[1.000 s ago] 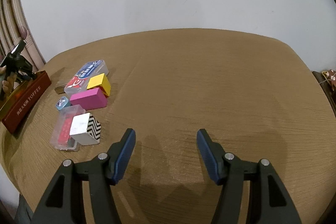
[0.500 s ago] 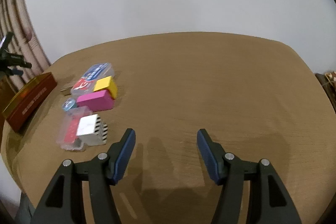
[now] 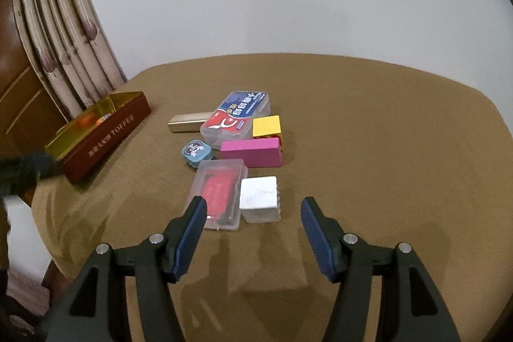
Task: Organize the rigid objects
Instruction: 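Grasp the white cube with the right tool, then carry the white cube into the tin and open the right tool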
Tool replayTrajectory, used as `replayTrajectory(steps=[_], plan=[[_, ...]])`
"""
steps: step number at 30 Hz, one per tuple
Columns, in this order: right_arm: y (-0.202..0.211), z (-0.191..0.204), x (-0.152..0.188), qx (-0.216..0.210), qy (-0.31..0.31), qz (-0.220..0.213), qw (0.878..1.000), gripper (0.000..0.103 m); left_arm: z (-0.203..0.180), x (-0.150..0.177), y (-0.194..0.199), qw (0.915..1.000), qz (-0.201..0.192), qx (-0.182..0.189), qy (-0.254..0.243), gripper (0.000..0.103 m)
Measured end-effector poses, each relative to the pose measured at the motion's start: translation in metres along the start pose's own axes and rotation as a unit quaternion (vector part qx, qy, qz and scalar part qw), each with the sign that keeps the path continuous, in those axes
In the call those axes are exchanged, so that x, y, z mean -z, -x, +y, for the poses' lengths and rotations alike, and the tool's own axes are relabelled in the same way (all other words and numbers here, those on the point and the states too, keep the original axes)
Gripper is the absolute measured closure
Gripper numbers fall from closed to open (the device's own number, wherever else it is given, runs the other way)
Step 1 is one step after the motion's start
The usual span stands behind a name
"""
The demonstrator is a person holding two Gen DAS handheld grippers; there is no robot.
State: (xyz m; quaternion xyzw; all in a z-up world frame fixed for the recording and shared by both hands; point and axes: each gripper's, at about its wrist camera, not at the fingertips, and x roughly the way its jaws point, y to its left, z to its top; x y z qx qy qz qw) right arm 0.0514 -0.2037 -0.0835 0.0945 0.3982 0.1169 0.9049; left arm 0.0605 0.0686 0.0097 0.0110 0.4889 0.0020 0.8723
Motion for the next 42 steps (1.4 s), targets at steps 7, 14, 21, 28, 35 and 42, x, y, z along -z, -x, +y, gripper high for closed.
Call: replayTrajectory(steps=[7,14,21,28,35,42], plan=[[-0.026,-0.002,-0.006,0.029,0.004,0.025,0.999,0.041,0.012,0.012,-0.014,0.9999,0.012,-0.004,-0.002,0.038],[-0.036,-0.006,-0.009,0.022,0.004,0.037,0.999,0.048,0.011,0.007,-0.013,0.9998,0.002,-0.009,-0.018,0.038],[-0.045,-0.015,-0.014,0.015,-0.003,0.061,0.998,0.073,0.004,0.011,-0.016,0.9994,0.010,-0.007,-0.031,0.038],[-0.044,-0.013,-0.014,0.024,0.003,0.059,0.998,0.073,0.003,0.012,-0.015,0.9992,0.010,-0.011,-0.037,0.037],[-0.022,-0.004,-0.019,0.024,0.003,0.040,0.999,0.073,0.005,0.018,-0.004,0.9996,0.002,-0.005,-0.027,0.036],[0.001,0.053,-0.061,-0.037,0.031,0.009,0.999,0.073,0.031,0.035,0.015,0.9999,-0.002,-0.012,-0.005,0.035]])
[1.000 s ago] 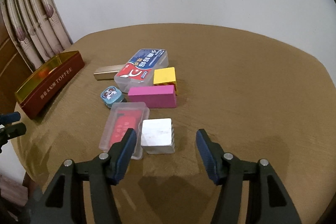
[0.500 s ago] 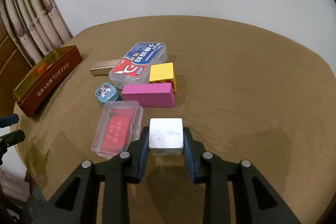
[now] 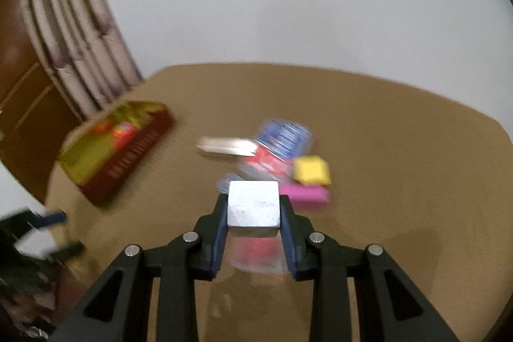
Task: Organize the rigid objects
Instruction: 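Carry the white cube into the tin and open the right tool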
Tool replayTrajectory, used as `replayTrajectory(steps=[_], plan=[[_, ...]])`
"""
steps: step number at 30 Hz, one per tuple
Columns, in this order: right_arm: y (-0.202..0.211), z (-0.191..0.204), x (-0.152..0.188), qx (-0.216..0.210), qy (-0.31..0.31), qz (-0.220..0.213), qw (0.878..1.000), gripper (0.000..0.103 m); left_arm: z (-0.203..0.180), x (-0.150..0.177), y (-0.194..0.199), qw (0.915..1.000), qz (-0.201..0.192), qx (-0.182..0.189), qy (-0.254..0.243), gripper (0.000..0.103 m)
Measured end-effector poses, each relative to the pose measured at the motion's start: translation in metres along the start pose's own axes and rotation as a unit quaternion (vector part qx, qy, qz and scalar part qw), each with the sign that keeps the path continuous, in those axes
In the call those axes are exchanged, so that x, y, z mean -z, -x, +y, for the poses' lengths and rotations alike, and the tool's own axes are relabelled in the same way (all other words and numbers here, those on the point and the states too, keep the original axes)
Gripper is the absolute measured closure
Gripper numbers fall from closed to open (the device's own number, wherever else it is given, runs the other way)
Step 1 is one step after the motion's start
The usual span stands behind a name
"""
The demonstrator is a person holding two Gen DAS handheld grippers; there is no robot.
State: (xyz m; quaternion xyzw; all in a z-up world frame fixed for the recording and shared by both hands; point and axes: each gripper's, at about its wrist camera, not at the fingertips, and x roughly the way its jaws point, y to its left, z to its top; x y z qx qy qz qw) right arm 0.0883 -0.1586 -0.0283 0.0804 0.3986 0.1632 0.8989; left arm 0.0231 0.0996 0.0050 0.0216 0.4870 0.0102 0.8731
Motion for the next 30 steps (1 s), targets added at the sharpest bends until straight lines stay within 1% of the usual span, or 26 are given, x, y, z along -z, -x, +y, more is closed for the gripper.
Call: replayTrajectory(steps=[3,6,8,10,13,15,17,21,24,27,30], plan=[[-0.007,0.040,-0.029,-0.042,0.022,-0.007,0.999,0.073,0.019,0.010,0.006,0.9998,0.002,-0.012,0.016,0.035],[-0.026,0.088,-0.058,-0.088,0.045,-0.005,0.995,0.073,0.048,0.020,0.011,0.9989,0.008,-0.028,0.037,0.035],[-0.044,0.125,-0.076,-0.117,0.060,0.002,0.991,0.073,0.069,0.026,0.013,0.9976,0.009,-0.044,0.053,0.034],[-0.061,0.158,-0.086,-0.139,0.076,0.012,0.987,0.073,0.091,0.033,0.015,0.9956,0.008,-0.063,0.069,0.034],[-0.100,0.207,-0.096,-0.162,0.094,0.042,0.981,0.073,0.117,0.041,0.014,0.9927,0.012,-0.081,0.089,0.034],[-0.130,0.241,-0.103,-0.170,0.110,0.070,0.977,0.073,0.129,0.045,0.013,0.9915,0.016,-0.083,0.099,0.034],[-0.157,0.266,-0.106,-0.169,0.123,0.097,0.973,0.073,0.141,0.048,0.011,0.9902,0.020,-0.086,0.108,0.034],[-0.203,0.304,-0.108,-0.158,0.147,0.142,0.966,0.073,0.158,0.051,0.010,0.9876,0.018,-0.088,0.129,0.034],[-0.223,0.316,-0.106,-0.148,0.157,0.163,0.963,0.073,0.166,0.051,0.007,0.9857,0.017,-0.085,0.145,0.034],[-0.242,0.323,-0.101,-0.142,0.160,0.187,0.959,0.073,0.168,0.053,0.004,0.9854,0.023,-0.086,0.145,0.034],[-0.256,0.331,-0.100,-0.139,0.164,0.200,0.956,0.073,0.172,0.052,0.001,0.9853,0.029,-0.076,0.150,0.034]])
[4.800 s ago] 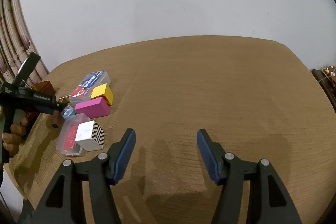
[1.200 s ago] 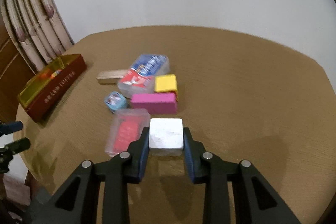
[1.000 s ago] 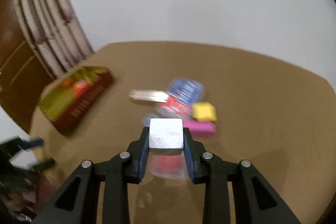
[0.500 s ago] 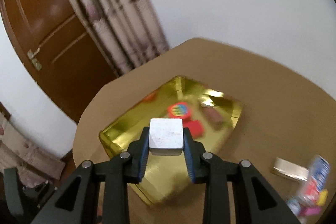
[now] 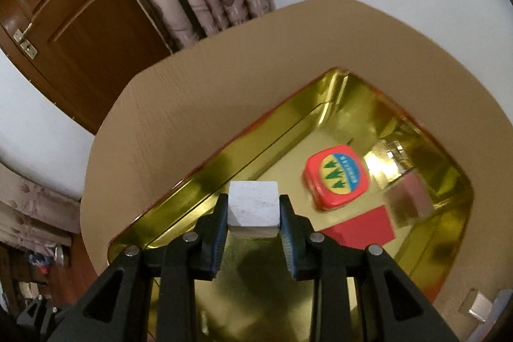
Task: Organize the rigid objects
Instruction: 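Carry the white cube into the tin and open the right tool, then grasp the clear plastic box with red card using the left tool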
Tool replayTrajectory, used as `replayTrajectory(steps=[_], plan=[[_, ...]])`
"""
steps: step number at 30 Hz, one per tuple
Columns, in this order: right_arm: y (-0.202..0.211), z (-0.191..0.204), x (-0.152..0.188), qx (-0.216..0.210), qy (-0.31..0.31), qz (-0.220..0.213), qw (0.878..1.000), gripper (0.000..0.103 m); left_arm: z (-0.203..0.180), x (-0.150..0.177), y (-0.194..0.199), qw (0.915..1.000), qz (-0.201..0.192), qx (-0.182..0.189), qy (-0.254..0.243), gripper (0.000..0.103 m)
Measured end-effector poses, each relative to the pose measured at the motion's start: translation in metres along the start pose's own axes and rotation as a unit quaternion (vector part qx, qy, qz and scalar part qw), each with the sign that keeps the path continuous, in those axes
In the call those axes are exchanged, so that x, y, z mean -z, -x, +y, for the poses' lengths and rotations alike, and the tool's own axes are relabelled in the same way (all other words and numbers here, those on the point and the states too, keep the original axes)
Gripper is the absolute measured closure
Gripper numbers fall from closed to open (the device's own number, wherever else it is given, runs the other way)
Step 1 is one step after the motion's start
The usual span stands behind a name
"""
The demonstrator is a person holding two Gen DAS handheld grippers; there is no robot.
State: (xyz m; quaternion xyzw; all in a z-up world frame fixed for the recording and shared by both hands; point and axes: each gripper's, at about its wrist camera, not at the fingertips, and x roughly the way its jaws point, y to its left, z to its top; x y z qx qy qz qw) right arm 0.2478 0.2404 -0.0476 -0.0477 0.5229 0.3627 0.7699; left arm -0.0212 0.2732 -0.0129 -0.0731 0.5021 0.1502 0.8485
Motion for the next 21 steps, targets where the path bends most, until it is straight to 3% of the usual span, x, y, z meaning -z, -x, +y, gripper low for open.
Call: replayTrajectory(steps=[7,10,12,16,18,21], plan=[[-0.013,0.002,-0.004,0.010,0.003,0.001,1.000,0.073,0.000,0.001,-0.001,1.0000,0.001,-0.001,0.003,0.034],[0.002,0.001,0.000,0.000,0.001,-0.024,1.000,0.072,-0.003,0.002,-0.001,1.0000,-0.002,-0.004,0.000,0.034],[0.012,-0.001,0.002,0.016,0.000,-0.041,0.999,0.072,-0.007,0.005,0.000,1.0000,-0.002,-0.007,-0.002,0.034],[0.048,-0.017,0.015,-0.012,-0.034,-0.096,0.995,0.072,-0.015,0.009,-0.002,0.9998,0.001,-0.012,-0.015,0.034],[0.081,-0.031,0.037,-0.028,-0.058,-0.152,0.986,0.072,-0.019,0.011,0.001,0.9997,-0.003,-0.011,-0.021,0.034],[0.128,-0.057,0.086,0.000,-0.085,-0.210,0.974,0.072,-0.029,0.016,0.005,0.9991,-0.011,-0.010,-0.039,0.033]])
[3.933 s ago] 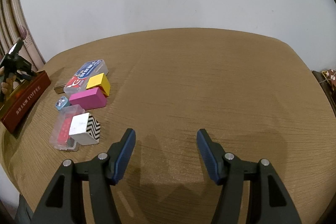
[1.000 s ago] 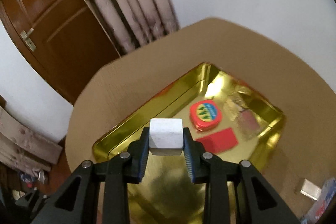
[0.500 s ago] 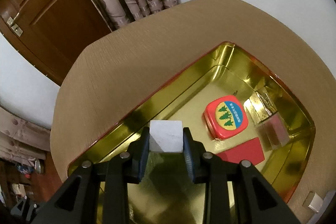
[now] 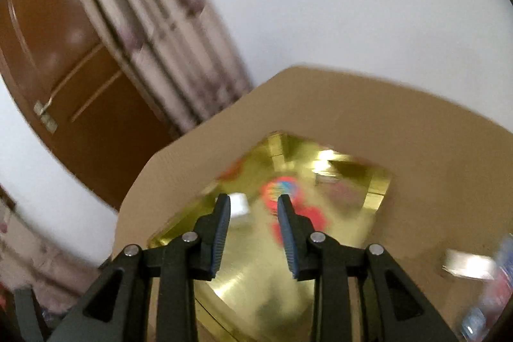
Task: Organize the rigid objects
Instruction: 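Grasp the clear plastic box with red card using the left tool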
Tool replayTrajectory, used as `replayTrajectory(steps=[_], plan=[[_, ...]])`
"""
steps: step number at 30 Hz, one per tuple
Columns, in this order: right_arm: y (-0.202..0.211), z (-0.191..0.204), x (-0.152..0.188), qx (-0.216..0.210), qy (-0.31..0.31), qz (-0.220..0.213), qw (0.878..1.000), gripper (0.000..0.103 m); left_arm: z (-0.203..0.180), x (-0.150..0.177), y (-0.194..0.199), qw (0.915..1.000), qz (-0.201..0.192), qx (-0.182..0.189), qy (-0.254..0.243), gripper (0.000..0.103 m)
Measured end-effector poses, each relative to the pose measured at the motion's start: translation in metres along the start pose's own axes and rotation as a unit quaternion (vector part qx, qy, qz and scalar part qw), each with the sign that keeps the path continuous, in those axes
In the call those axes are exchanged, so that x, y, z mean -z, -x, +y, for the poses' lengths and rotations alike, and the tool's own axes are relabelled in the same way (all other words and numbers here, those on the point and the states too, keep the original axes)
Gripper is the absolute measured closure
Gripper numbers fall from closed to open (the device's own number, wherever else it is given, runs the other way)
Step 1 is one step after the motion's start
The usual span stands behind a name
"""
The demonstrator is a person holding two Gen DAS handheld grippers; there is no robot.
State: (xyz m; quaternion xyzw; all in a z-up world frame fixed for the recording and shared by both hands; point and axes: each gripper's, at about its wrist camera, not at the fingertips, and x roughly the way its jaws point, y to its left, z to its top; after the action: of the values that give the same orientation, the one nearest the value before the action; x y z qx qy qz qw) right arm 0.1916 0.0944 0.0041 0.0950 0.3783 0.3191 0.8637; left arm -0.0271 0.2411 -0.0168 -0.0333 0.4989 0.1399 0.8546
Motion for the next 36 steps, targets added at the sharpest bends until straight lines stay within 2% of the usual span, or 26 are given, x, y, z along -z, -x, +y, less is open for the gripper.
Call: replayTrajectory(steps=[3,6,8,10,15,18,23,26,28,30,36], plan=[[0.068,-0.048,0.040,0.089,-0.019,-0.039,0.995,0.071,-0.015,0.004,0.004,0.9998,-0.002,0.008,-0.020,0.028],[0.118,-0.100,0.077,0.166,-0.043,-0.045,0.984,0.071,-0.037,0.007,0.008,0.9987,-0.003,0.015,-0.050,0.028],[0.154,-0.140,0.108,0.247,-0.047,-0.040,0.967,0.071,-0.058,0.007,0.012,0.9970,-0.004,0.026,-0.072,0.028],[0.178,-0.178,0.132,0.302,-0.062,-0.027,0.951,0.071,-0.081,0.005,0.017,0.9948,-0.002,0.048,-0.090,0.028],[0.223,-0.255,0.185,0.386,-0.115,-0.021,0.915,0.071,-0.153,-0.008,0.023,0.9854,0.012,0.121,-0.120,0.025],[0.228,-0.275,0.202,0.410,-0.123,-0.017,0.904,0.071,-0.193,-0.020,0.018,0.9801,0.026,0.148,-0.129,0.025],[0.238,-0.294,0.212,0.395,-0.154,-0.031,0.905,0.069,-0.266,-0.044,0.002,0.9704,0.061,0.186,-0.142,0.025],[0.238,-0.297,0.212,0.388,-0.152,-0.022,0.909,0.069,-0.305,-0.056,-0.014,0.9707,0.073,0.174,-0.149,0.025],[0.242,-0.295,0.210,0.386,-0.143,-0.033,0.911,0.069,-0.328,-0.064,-0.027,0.9692,0.086,0.177,-0.149,0.025],[0.244,-0.292,0.213,0.384,-0.139,-0.045,0.912,0.069,-0.344,-0.069,-0.038,0.9703,0.097,0.163,-0.150,0.025],[0.258,-0.304,0.219,0.357,-0.167,-0.071,0.916,0.069,-0.363,-0.077,-0.064,0.9743,0.117,0.139,-0.134,0.025]])
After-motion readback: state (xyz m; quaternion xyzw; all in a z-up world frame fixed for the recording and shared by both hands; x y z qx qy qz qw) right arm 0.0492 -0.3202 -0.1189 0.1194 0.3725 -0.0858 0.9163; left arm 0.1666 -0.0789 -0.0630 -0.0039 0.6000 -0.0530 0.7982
